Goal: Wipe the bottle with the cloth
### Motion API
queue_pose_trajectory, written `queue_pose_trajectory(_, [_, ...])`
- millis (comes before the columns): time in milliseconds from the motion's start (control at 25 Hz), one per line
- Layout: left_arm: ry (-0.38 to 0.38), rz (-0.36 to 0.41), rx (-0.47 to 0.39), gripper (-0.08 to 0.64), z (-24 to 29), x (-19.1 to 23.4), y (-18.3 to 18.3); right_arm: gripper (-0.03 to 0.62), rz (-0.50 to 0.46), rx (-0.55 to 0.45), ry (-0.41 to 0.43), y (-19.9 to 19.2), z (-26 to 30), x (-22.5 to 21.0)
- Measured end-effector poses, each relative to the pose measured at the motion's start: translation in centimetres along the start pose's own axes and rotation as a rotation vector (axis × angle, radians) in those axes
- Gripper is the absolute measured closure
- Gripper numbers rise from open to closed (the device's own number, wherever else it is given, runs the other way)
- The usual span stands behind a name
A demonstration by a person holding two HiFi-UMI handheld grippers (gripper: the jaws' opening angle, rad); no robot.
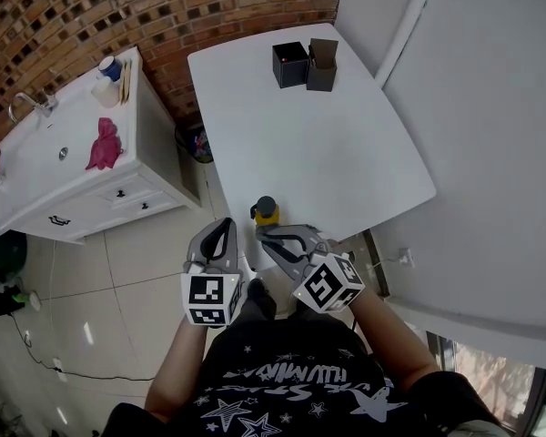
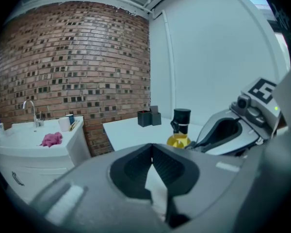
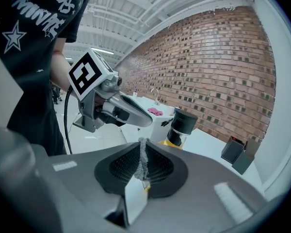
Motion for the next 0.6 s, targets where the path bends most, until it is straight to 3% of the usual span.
queue_pose_trajectory(600, [-0.003, -0.038, 0.036, 0.555, 0.1, -0.2, 0.5, 0.557, 0.013, 0.081, 0.028, -3.7, 1.9, 0.2])
Point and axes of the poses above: the fingertips, and each gripper's own axes: z forward along the fingers, x to its left, y out of its top, the point moved 3 cm from there along -z, backward along the fingers, and after that the axes turned 13 degrees about y, right-handed, at the moved point
